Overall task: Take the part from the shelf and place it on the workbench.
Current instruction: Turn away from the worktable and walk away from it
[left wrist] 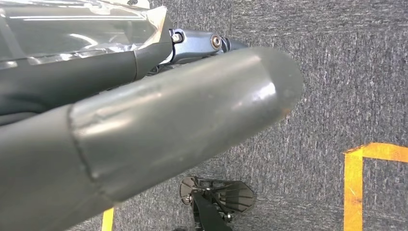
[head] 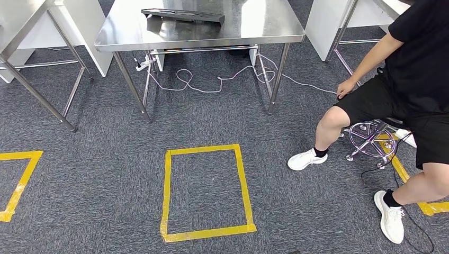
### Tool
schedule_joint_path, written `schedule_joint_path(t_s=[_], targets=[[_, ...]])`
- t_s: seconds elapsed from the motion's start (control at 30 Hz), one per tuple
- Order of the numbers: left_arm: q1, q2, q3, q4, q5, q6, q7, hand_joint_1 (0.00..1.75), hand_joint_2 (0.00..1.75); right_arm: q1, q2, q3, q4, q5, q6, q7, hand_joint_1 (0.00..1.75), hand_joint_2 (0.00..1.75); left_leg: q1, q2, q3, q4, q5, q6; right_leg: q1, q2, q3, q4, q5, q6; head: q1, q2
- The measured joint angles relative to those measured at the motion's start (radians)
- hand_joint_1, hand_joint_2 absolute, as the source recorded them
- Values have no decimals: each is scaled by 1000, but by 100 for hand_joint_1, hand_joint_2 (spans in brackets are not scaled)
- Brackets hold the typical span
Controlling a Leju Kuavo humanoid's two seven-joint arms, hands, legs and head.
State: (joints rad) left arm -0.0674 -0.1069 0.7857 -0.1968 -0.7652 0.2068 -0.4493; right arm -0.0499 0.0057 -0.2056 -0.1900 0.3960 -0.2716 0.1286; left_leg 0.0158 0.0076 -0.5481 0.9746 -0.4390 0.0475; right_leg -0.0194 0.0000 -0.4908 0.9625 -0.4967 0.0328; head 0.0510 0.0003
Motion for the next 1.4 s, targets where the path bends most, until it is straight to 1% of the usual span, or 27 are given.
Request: schedule_joint_path(t_s=[0.13, 0.23, 0.3, 0.37, 0.43, 0.47, 0.5, 0.57, 0.6, 0.63, 0.67, 0.73, 0.77, 0.8, 0.87, 0.93, 0.97, 1.0, 1.07, 1.1, 1.13, 1.17, 1.2, 1.27, 1.3, 1.33, 1.4], targets=[[0, 0, 0, 0, -1, -2, 0, 0, 0, 0, 0, 0, 0, 0, 0, 0, 0, 0, 3, 0, -1, -2, 5, -12, 5, 0, -4, 2, 1, -4, 0, 0], [0, 0, 0, 0, -4, -7, -1, 0, 0, -1, 0, 0, 0, 6, 0, 0, 0, 0, 4, 0, -4, -2, 6, -29, 8, 0, -8, 3, 1, -4, 0, 0], [0, -1, 0, 0, -3, -9, -2, 0, 0, -1, -1, 0, 0, 9, 0, 0, 0, 0, 4, 0, -6, -2, 5, -33, 8, 0, -10, 3, 2, -4, 0, 0], [0, 0, 0, 0, 0, -11, -3, 0, 0, 0, 1, 0, 0, 12, 1, 0, 0, 0, 1, 0, -9, 0, 7, -29, 0, -1, -5, -4, 8, 3, 0, 0], [-1, -1, 0, 1, 2, -13, -3, 0, 0, 0, 1, 0, 0, 15, 1, 1, 0, 0, 3, 1, 0, -27, 27, -12, -2, -2, 0, -8, 10, 13, 0, 0], [-1, -2, 0, 1, 3, -14, -3, 0, 0, 0, 0, 0, 0, 15, 2, 2, 0, 0, 5, 3, 5, -47, 42, -2, 2, -2, -9, 7, -4, 13, 2, 0], [-2, -4, 0, 1, 4, -15, -4, 0, 0, 0, 0, 0, 0, 15, 2, 2, 0, 0, 8, 5, 8, -63, 53, 3, 2, -1, -26, 43, -28, 10, 3, 0], [-3, -5, 0, 1, 6, -18, -4, 0, 0, -1, -1, 0, 1, 16, 2, 2, 0, 0, 8, 7, -3, -69, 64, 3, -4, 0, -81, 165, -92, 5, 6, 0], [-2, -5, 0, 1, 7, -20, -4, 0, 0, -1, -2, 0, 1, 16, 2, 2, 0, 0, 10, 7, -11, -67, 67, -2, -9, 0, -104, 219, -113, 9, 6, 0], [-2, -6, 0, 1, 7, -21, -4, 0, 0, 0, -2, 0, 1, 16, 2, 2, 0, 0, 12, 7, -21, -62, 71, -8, -14, 0, -111, 245, -120, 19, 5, 0], [-2, -6, 0, 1, 8, -22, -4, 0, 0, 1, -3, 0, 1, 16, 2, 2, 0, 0, 16, 7, -32, -54, 74, -13, -19, -1, -98, 229, -110, 33, 6, 0], [-2, -5, 0, 1, 8, -25, -4, 0, 0, -1, -4, 0, 2, 17, 2, 2, 0, 0, 26, 6, -61, -24, 76, -29, -33, -1, -30, 111, -68, 65, 6, 0], [-2, -4, 1, 0, 8, -25, -4, 0, 0, -3, -2, 1, 2, 18, 2, 2, 0, 0, 28, 6, -73, -6, 73, -39, -35, 0, -9, 62, -51, 73, 9, 0], [-2, -3, 1, 0, 8, -25, -4, 0, 0, -5, 0, 2, 2, 18, 2, 2, 0, 0, 27, 5, -83, 9, 71, -50, -36, 1, -1, 38, -41, 67, 9, 0], [-1, -1, 1, 0, 7, -25, -3, 0, 0, -6, 2, 4, 2, 18, 2, 2, 0, 0, 25, 5, -90, 21, 69, -64, -30, 3, -17, 49, -36, 36, 8, 0], [1, -2, 1, 1, 7, -25, -3, 0, 0, -7, 2, 6, 2, 18, 2, 2, 0, 0, 31, 6, -94, 29, 64, -70, -29, 1, -28, 56, -27, 5, 2, 0], [3, -1, 1, 2, 7, -24, -2, 0, 0, -7, 4, 7, 2, 19, 2, 2, 0, 0, 33, 5, -102, 53, 36, -71, -28, -1, -36, 57, -18, -6, 0, 0], [5, -1, 1, 2, 7, -24, -1, 0, 0, -7, 3, 8, 3, 20, 2, 2, 0, 0, 34, 3, -115, 97, -8, -70, -26, -2, -46, 57, -8, -16, -2, 0], [6, -1, 1, 3, 7, -24, 0, 0, 0, -8, 3, 10, 3, 23, 2, 2, 0, 0, 30, 0, -148, 231, -124, -66, -17, -4, -66, 58, 11, -27, -6, 0], [6, -1, 1, 3, 6, -24, 0, 0, 0, -7, 2, 11, 3, 25, 2, 2, 0, 0, 28, 0, -156, 290, -166, -63, -11, -4, -77, 59, 20, -30, -6, 0], [6, 0, 1, 3, 5, -24, 0, 0, 0, -6, 2, 12, 3, 26, 2, 2, 0, 0, 25, -1, -150, 323, -189, -57, -6, -4, -88, 59, 28, -31, -6, 0], [6, -1, 1, 3, 4, -23, 0, 0, 0, -6, 2, 13, 3, 27, 2, 2, 0, 0, 21, -1, -126, 319, -193, -49, -1, -4, -100, 60, 36, -32, -6, 0], [6, -1, 1, 3, 3, -22, -1, 0, 0, -5, 2, 14, 3, 27, 2, 2, 0, 0, 17, -1, -82, 274, -180, -39, 4, -3, -110, 60, 43, -32, -6, 0], [4, 0, 1, 3, 1, -20, -1, 0, 0, -5, 3, 14, 3, 28, 2, 2, 0, 0, 4, -1, 29, 128, -146, -13, 9, -3, -122, 59, 57, -30, -6, 0], [2, 0, 1, 3, -1, -18, -2, 0, 0, -6, 3, 15, 3, 28, 2, 2, 0, 0, -4, 1, 67, 70, -135, -4, 12, -4, -124, 59, 63, -26, -5, 0], [1, 0, 0, 3, -2, -17, -2, 0, 0, -6, 3, 15, 3, 29, 2, 2, 0, 0, -11, 3, 88, 37, -131, 3, 12, -5, -126, 58, 68, -21, -5, 0], [1, 0, 0, 2, -6, -16, -2, 0, 0, -7, 4, 15, 3, 30, 2, 2, 0, 0, -21, 7, 86, 22, -121, 8, 8, -8, -125, 53, 80, -6, -4, 0]])
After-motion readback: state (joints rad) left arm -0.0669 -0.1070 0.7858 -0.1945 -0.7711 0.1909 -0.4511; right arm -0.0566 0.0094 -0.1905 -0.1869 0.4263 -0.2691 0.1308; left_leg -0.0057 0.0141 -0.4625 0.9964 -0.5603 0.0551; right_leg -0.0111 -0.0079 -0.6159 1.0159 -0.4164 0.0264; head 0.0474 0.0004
